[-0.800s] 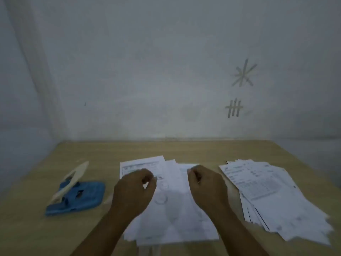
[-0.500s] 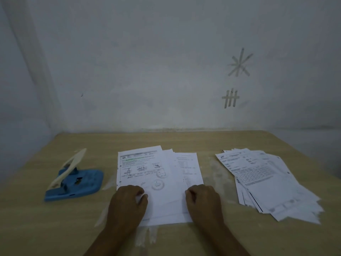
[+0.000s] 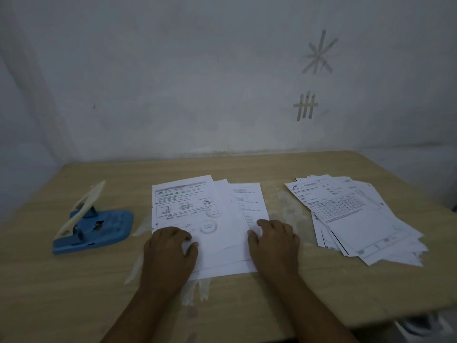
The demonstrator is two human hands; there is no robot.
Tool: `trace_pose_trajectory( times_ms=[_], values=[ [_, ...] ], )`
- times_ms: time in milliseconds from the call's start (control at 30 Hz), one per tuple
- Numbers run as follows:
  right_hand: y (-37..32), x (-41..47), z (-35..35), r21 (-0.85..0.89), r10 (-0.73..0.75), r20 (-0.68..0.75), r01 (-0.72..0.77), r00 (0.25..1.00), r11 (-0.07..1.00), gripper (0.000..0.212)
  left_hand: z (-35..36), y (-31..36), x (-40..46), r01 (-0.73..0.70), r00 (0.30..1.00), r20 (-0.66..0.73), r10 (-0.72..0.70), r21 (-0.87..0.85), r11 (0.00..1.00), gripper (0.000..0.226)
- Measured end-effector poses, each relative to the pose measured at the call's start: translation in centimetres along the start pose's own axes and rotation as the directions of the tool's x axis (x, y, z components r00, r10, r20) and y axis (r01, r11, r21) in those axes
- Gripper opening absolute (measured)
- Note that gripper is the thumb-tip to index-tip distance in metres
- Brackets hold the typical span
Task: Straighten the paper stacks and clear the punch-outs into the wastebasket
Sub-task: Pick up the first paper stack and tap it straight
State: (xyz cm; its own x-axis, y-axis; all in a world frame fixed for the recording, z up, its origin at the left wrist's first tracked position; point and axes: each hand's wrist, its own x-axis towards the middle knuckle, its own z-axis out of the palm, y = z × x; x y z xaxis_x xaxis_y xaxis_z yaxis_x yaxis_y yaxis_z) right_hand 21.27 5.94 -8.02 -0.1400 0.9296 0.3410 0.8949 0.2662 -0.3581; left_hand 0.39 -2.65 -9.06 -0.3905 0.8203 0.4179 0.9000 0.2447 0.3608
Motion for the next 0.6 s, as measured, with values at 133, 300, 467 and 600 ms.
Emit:
trace_pose_trajectory(
  times_ms=[133, 300, 467, 600],
  values=[
    [-0.1, 0.2, -0.2, -0.087, 0.069, 0.069, -0.063, 0.995, 0.994, 0.055, 0.0, 0.2, -0.4, 0.144, 0.99, -0.023, -0.142, 0.103, 0.984, 0.052],
    [-0.2, 1.1, -0.6, -0.108, 0.134, 0.136, -0.12, 0.982, 0.987, 0.064, -0.2, 0.4, 0.1, 0.283, 0.943, 0.11, -0.313, 0.228, 0.932, 0.073],
    [-0.7, 2.1, -0.6, -0.138, 0.187, 0.189, -0.162, 0.964, 0.977, 0.071, 0.0, 0.8, 0.4, 0.252, 0.937, 0.18, -0.301, 0.25, 0.935, 0.073],
    [-1.1, 3.1, -0.6, -0.148, 0.233, 0.207, -0.205, 0.95, 0.967, 0.075, -0.2, 1.0, 0.7, 0.276, 0.927, 0.202, -0.316, 0.205, 0.939, 0.072]
  ],
)
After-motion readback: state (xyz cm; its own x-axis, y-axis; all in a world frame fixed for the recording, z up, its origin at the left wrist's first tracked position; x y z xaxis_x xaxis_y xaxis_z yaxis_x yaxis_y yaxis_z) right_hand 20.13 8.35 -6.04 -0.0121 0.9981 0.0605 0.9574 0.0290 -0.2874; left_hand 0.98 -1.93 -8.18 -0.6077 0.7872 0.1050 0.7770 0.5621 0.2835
